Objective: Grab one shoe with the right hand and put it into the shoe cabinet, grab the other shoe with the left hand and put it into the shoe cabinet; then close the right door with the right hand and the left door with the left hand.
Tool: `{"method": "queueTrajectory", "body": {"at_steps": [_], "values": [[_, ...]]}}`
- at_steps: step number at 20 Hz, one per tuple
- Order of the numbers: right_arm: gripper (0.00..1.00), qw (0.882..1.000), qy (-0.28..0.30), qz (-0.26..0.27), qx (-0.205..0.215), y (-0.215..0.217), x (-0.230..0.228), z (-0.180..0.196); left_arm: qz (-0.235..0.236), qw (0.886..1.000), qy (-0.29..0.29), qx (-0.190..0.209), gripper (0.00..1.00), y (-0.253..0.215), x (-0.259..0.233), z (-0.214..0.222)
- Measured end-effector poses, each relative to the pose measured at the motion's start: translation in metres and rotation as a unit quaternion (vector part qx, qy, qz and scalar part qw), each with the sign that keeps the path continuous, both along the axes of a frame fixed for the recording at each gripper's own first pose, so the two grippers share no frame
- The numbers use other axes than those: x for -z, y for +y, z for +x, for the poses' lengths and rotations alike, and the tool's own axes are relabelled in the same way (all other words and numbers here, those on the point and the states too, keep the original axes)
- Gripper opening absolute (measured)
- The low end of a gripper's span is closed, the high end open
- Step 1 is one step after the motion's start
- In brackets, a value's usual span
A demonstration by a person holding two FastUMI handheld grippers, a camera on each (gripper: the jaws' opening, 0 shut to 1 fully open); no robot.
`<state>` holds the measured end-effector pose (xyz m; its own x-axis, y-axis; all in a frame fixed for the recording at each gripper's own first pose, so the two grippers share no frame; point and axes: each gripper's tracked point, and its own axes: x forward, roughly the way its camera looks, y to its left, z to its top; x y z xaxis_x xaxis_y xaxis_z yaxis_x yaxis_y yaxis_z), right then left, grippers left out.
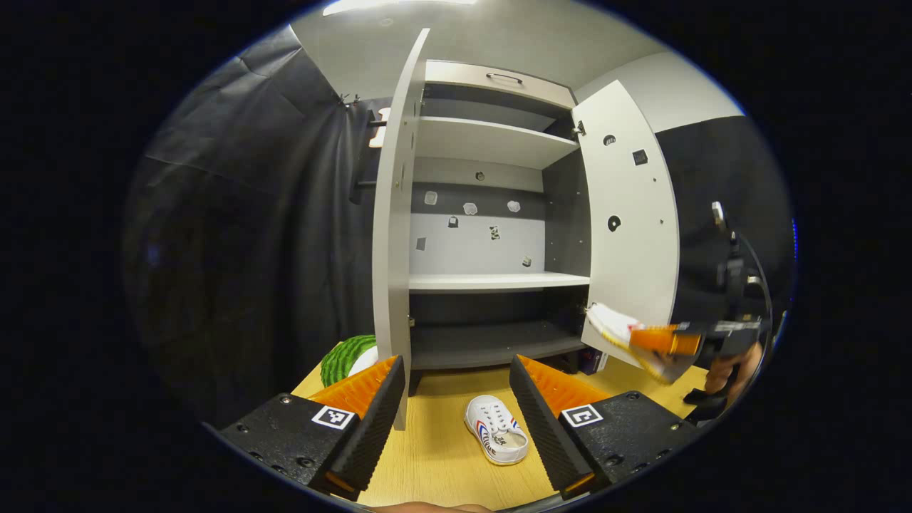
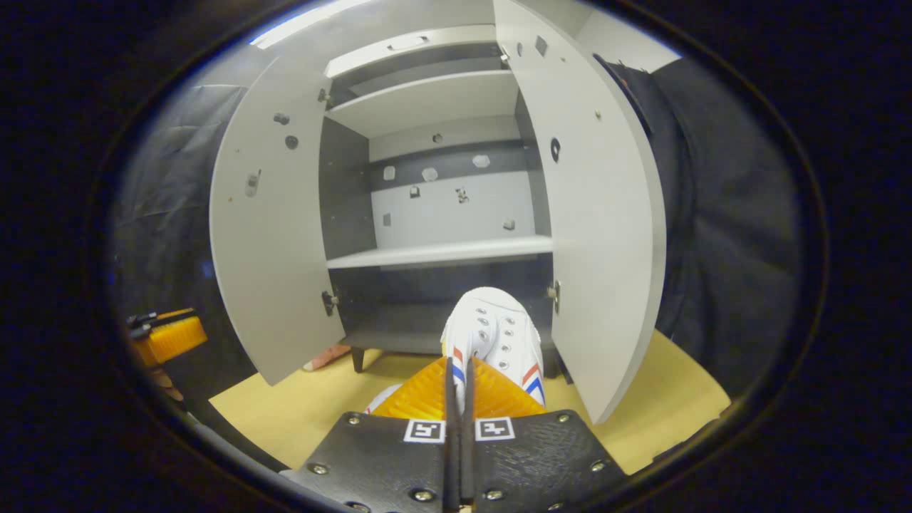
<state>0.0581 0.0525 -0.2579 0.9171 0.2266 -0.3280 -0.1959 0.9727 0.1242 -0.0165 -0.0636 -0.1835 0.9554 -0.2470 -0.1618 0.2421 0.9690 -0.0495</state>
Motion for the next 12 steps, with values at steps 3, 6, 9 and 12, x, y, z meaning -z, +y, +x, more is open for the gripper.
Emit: {"method": "queueTrajectory", "body": {"at_steps": [3, 6, 9, 12], "values": [[0.01, 0.999, -0.036, -0.025, -0.016, 0.006, -0.063, 0.018, -0.009, 1.000, 0.006, 0.005, 0.90, 0.000, 0.008, 0.004], [0.01, 0.996, -0.063, -0.056, -0.003, 0.007, -0.108, 0.059, -0.013, 1.000, 0.001, 0.001, 0.90, 0.001, 0.012, 0.010], [0.01, 0.995, -0.073, -0.065, 0.018, 0.009, -0.130, 0.107, -0.018, 1.000, 0.003, 0.006, 0.90, -0.008, 0.016, 0.016], [0.01, 0.994, -0.083, -0.065, 0.019, 0.022, -0.139, 0.156, -0.013, 1.000, -0.006, 0.018, 0.90, -0.019, 0.014, 0.021]]}}
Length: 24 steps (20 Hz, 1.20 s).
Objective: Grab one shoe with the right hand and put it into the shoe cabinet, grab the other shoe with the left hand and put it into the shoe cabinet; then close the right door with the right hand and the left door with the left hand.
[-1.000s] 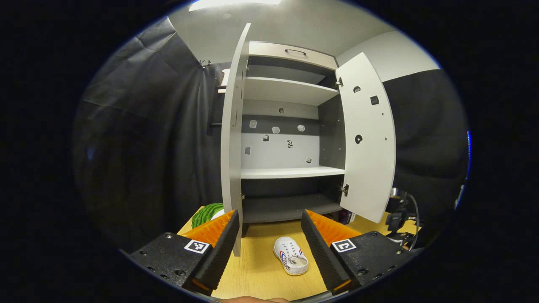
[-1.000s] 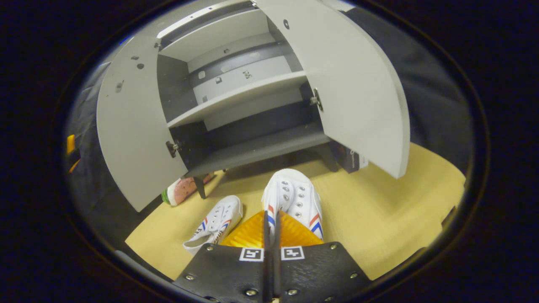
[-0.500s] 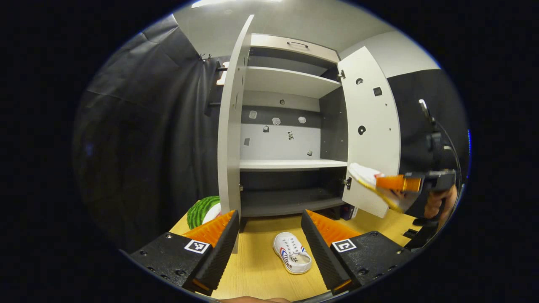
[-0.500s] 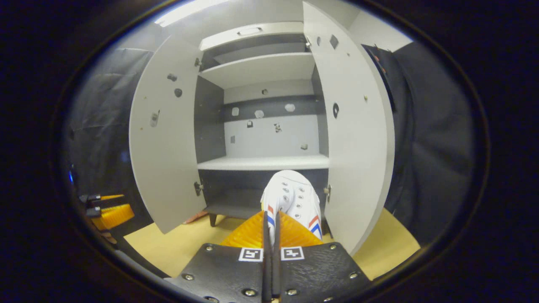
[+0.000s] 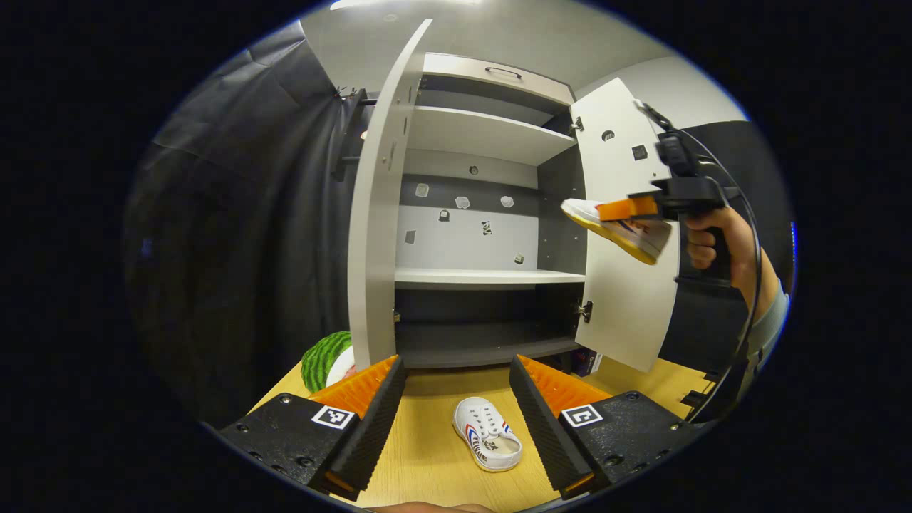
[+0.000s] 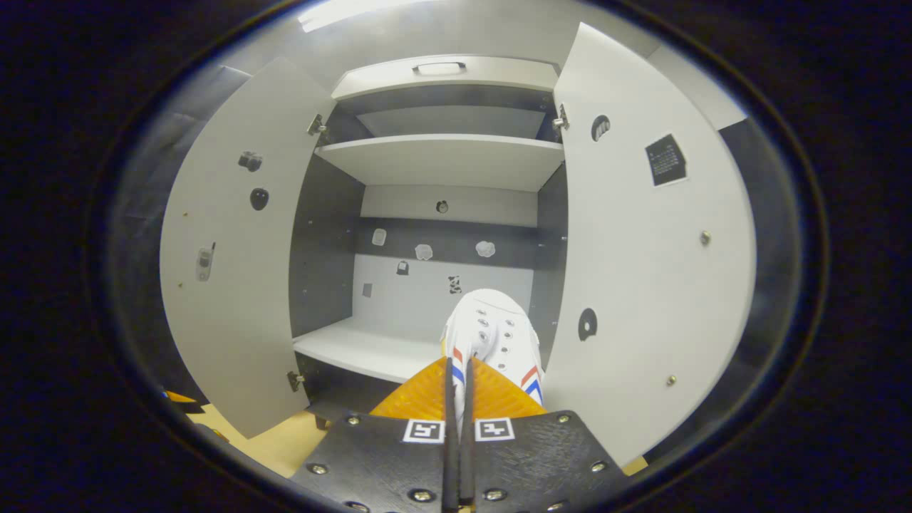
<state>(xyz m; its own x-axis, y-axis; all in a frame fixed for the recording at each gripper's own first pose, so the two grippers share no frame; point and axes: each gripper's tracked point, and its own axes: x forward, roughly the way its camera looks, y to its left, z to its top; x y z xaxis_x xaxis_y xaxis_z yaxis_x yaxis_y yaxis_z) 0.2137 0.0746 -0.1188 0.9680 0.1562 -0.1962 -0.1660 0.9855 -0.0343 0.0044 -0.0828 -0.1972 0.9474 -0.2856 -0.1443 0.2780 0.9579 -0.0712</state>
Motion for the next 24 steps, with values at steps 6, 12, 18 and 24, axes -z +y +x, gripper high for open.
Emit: {"method": "queueTrajectory", "body": {"at_steps": [6, 12, 18, 24], "values": [[0.01, 0.999, 0.030, 0.020, -0.010, 0.029, 0.011, 0.090, 0.005, 1.000, -0.015, -0.001, 0.90, -0.005, -0.012, 0.027], [0.01, 0.998, 0.055, -0.008, -0.010, 0.047, 0.058, 0.171, -0.023, 0.999, -0.033, -0.029, 0.90, 0.005, -0.020, 0.063], [0.01, 0.995, 0.098, -0.029, 0.001, 0.055, 0.107, 0.229, -0.022, 0.999, -0.035, -0.022, 0.90, -0.002, -0.022, 0.076], [0.13, 0.993, 0.107, -0.038, 0.030, 0.036, 0.130, 0.240, -0.021, 0.999, 0.009, -0.030, 0.90, -0.002, 0.002, 0.077]]}}
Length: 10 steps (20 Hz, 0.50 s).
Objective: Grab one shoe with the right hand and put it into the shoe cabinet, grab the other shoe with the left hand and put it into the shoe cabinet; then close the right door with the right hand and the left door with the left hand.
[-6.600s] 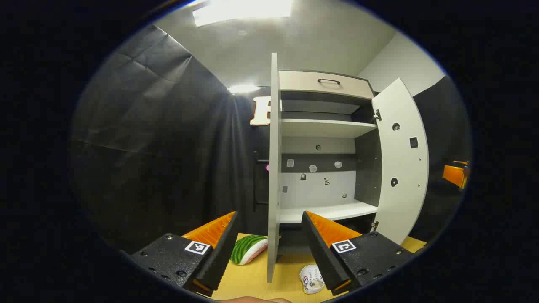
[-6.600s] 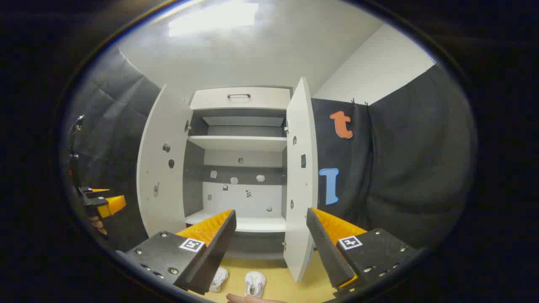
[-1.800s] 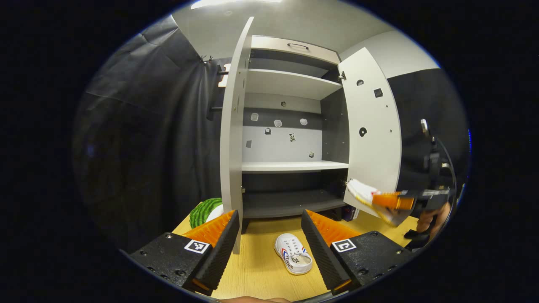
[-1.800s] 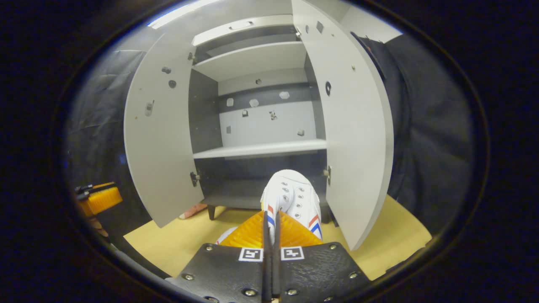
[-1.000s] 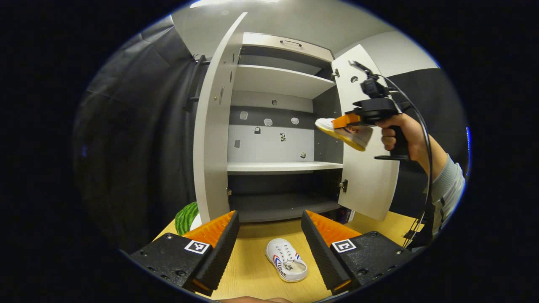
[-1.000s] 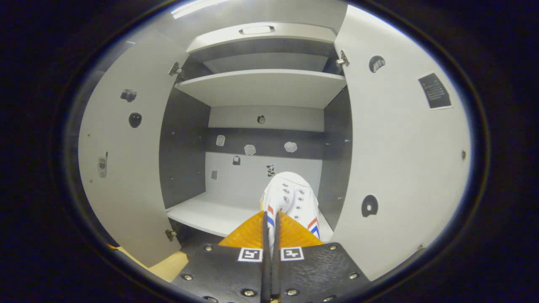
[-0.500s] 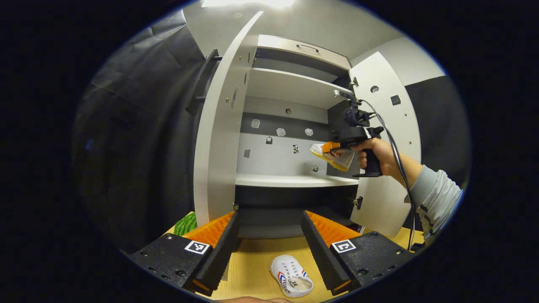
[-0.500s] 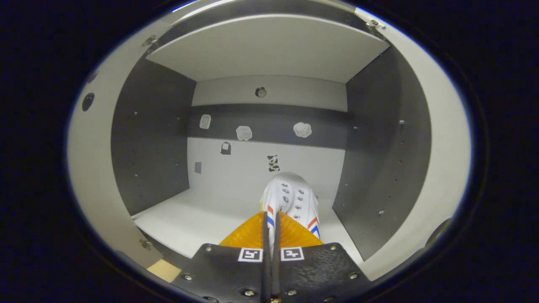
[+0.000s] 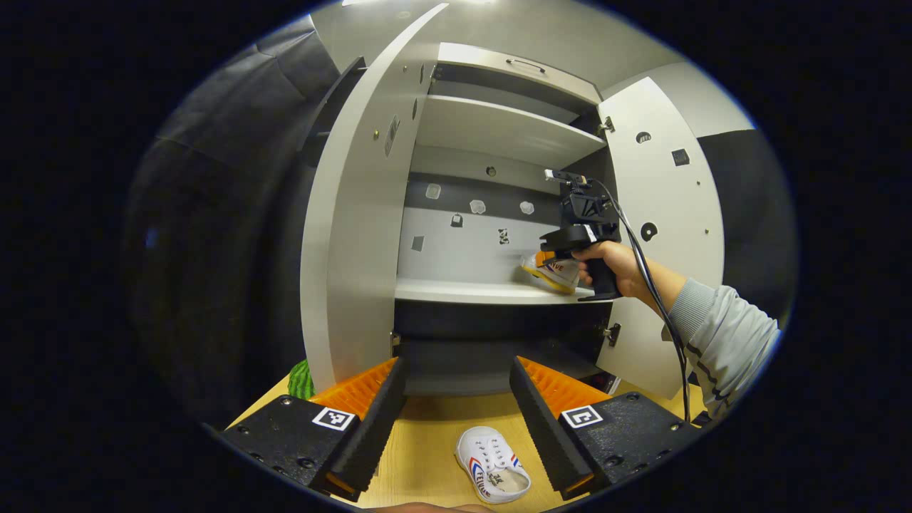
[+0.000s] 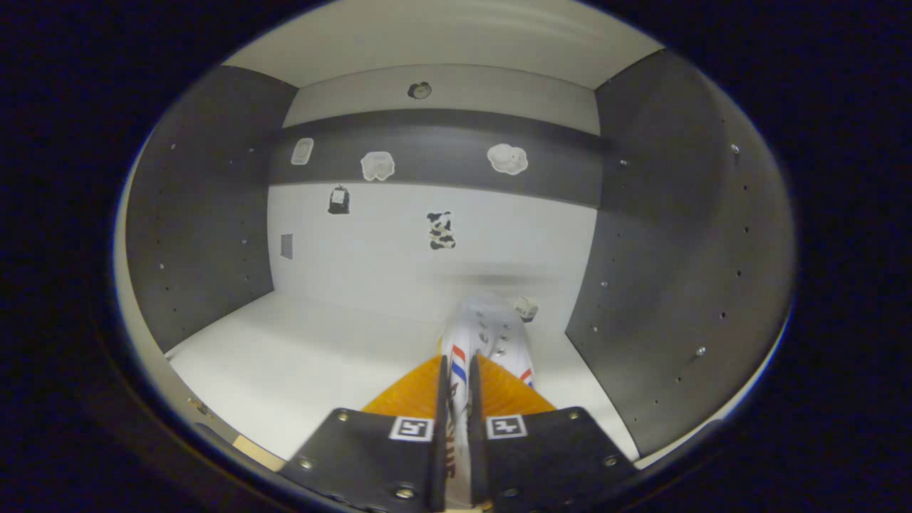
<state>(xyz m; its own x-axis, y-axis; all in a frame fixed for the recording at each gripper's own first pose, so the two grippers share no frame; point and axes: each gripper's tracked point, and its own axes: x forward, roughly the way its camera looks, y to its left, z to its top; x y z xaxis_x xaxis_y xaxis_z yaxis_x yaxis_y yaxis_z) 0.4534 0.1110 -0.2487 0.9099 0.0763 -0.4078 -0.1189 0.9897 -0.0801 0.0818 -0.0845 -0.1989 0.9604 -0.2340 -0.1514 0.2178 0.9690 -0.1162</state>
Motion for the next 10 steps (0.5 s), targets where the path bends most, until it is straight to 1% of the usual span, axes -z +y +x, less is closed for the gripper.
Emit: {"method": "queueTrajectory", "body": {"at_steps": [1, 3, 4, 5, 9, 10], "values": [[0.23, 1.000, -0.020, 0.001, 0.007, -0.005, -0.010, 0.001, -0.003, 1.000, 0.004, 0.002, 0.90, -0.001, 0.001, -0.003], [0.73, 0.999, -0.046, 0.005, 0.023, -0.017, -0.030, -0.018, -0.006, 1.000, 0.008, 0.003, 0.92, -0.001, 0.003, -0.012], [0.99, 0.998, -0.051, 0.009, 0.028, -0.020, -0.039, -0.028, -0.008, 1.000, 0.008, 0.003, 0.90, -0.001, 0.004, -0.015], [0.97, 0.998, -0.056, 0.010, 0.029, -0.023, -0.043, -0.040, -0.008, 1.000, 0.010, 0.005, 0.90, -0.001, 0.004, -0.019], [0.98, 0.996, -0.086, 0.003, 0.027, -0.029, -0.068, -0.099, -0.008, 1.000, 0.016, 0.008, 0.90, -0.003, 0.011, -0.035], [0.98, 0.995, -0.096, 0.004, 0.021, -0.027, -0.075, -0.115, -0.014, 1.000, 0.018, 0.009, 0.90, -0.005, 0.014, -0.038]]}}
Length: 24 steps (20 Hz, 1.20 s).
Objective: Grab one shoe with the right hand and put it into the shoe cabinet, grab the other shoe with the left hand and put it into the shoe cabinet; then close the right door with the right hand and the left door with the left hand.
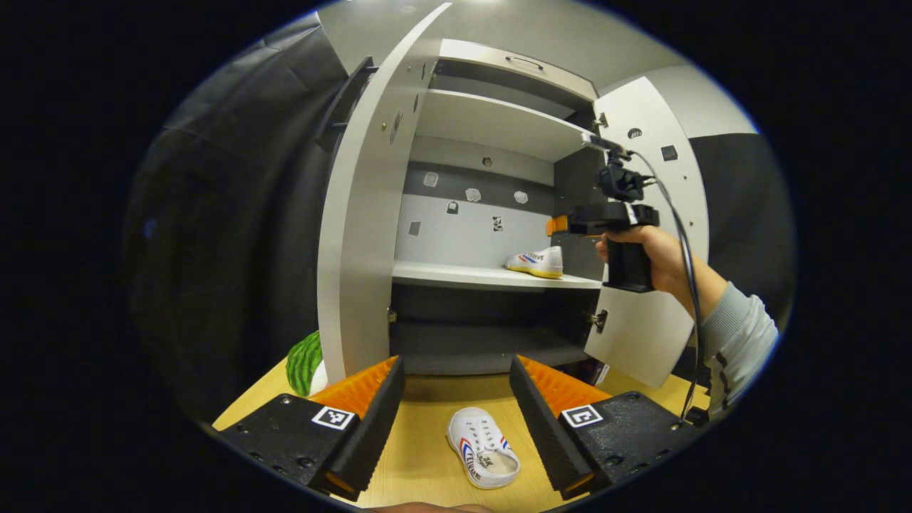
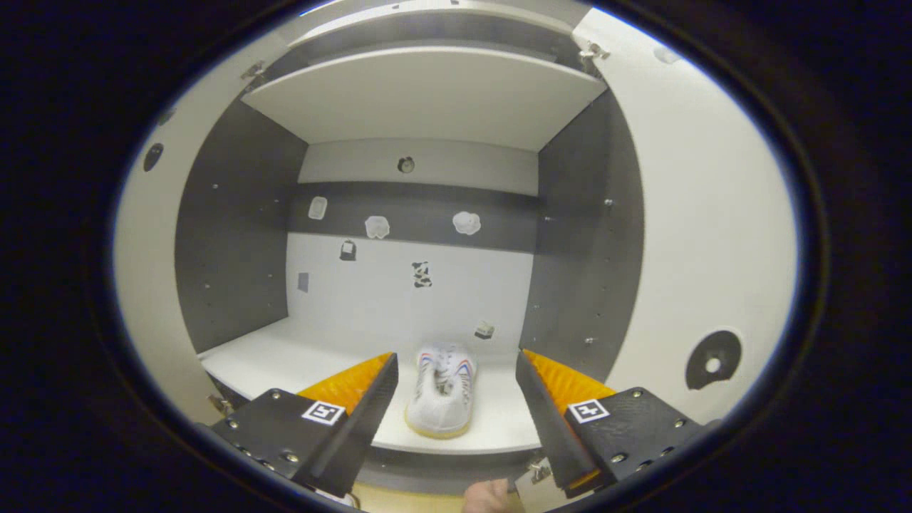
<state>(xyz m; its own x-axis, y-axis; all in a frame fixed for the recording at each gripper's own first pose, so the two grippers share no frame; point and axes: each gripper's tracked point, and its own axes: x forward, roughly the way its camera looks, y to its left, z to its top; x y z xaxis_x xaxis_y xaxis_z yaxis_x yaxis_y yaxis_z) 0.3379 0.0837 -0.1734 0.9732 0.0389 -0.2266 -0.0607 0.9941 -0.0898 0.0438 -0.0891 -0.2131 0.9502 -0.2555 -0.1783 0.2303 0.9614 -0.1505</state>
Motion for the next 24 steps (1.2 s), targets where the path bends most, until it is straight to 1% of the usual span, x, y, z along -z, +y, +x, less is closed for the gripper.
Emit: {"method": "queueTrajectory", "body": {"at_steps": [3, 6, 7, 9, 12, 14, 16, 20, 22, 24], "values": [[0.99, 1.000, -0.024, 0.006, -0.003, 0.001, -0.025, -0.054, -0.007, 1.000, 0.018, 0.009, 0.90, -0.010, 0.015, -0.011], [0.98, 0.998, -0.030, 0.042, 0.024, -0.008, -0.050, -0.114, 0.008, 0.999, 0.049, 0.022, 0.90, -0.021, 0.039, -0.024], [0.98, 0.998, -0.035, 0.050, 0.027, -0.008, -0.059, -0.134, 0.014, 0.998, 0.054, 0.025, 0.90, -0.025, 0.046, -0.027], [0.98, 0.997, -0.050, 0.058, 0.011, -0.006, -0.072, -0.171, 0.026, 0.997, 0.065, 0.028, 0.90, -0.031, 0.061, -0.030], [0.98, 0.997, -0.049, 0.056, 0.004, -0.010, -0.064, -0.219, 0.046, 0.993, 0.101, 0.025, 0.90, -0.035, 0.099, -0.026], [0.97, 0.998, -0.053, 0.045, -0.001, -0.014, -0.056, -0.240, 0.064, 0.988, 0.141, 0.028, 0.90, -0.036, 0.130, -0.019], [0.98, 0.997, -0.067, 0.044, -0.005, -0.017, -0.052, -0.262, 0.066, 0.982, 0.174, 0.034, 0.88, -0.043, 0.155, -0.009], [0.98, 0.995, -0.090, 0.046, 0.002, -0.028, -0.035, -0.296, 0.092, 0.969, 0.225, 0.034, 0.88, -0.050, 0.211, 0.012], [0.98, 0.994, -0.097, 0.044, 0.012, -0.039, -0.019, -0.307, 0.103, 0.961, 0.253, 0.033, 0.88, -0.050, 0.236, 0.020], [0.98, 0.994, -0.087, 0.062, 0.029, -0.051, -0.001, -0.311, 0.107, 0.955, 0.273, 0.032, 0.87, -0.049, 0.252, 0.027]]}}
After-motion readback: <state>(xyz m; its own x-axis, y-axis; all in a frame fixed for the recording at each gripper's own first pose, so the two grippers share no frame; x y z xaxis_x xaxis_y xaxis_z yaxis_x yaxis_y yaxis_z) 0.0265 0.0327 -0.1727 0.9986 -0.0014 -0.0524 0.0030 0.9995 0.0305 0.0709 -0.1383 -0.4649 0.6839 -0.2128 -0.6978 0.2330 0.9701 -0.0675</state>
